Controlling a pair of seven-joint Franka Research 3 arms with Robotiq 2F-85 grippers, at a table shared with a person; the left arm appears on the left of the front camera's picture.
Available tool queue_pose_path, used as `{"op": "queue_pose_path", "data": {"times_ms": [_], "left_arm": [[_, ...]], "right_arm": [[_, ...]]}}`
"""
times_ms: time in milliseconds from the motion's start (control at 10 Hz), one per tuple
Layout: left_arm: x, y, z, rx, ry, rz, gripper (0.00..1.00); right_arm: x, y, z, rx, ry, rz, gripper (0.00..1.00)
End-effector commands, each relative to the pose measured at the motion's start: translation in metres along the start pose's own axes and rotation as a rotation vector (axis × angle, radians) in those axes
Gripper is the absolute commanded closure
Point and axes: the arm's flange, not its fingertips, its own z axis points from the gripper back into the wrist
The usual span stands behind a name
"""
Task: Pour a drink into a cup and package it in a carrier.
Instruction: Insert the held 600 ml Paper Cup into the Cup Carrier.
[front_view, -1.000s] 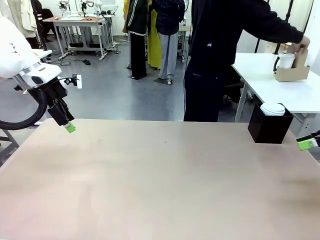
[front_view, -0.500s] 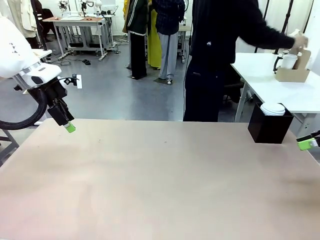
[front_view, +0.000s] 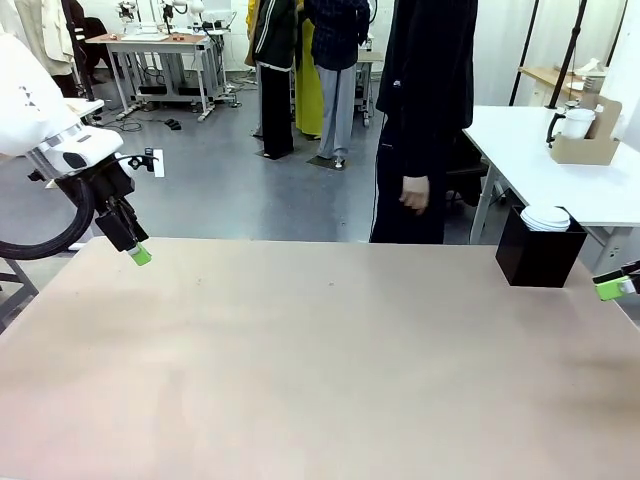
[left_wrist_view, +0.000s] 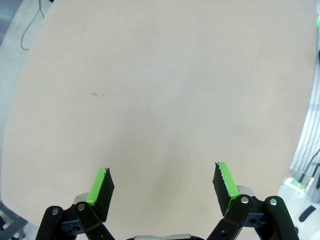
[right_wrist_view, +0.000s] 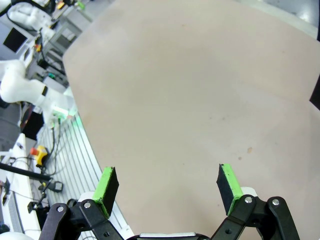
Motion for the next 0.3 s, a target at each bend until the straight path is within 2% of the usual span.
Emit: {"op": "queue_pose_path", "data": {"times_ms": [0,200], "left_arm": [[-0.0007,-0.0019,0.0,0.005,-0.02,0.006,0.0],[-0.0007,-0.0019,0.0,0.005,-0.02,0.006,0.0]], "right_arm": [[-0.0015,-0.0007,0.0012,-0.01,0.011,0.001,0.0],[-0.0015,-0.0007,0.0012,-0.01,0.011,0.001,0.0]]}}
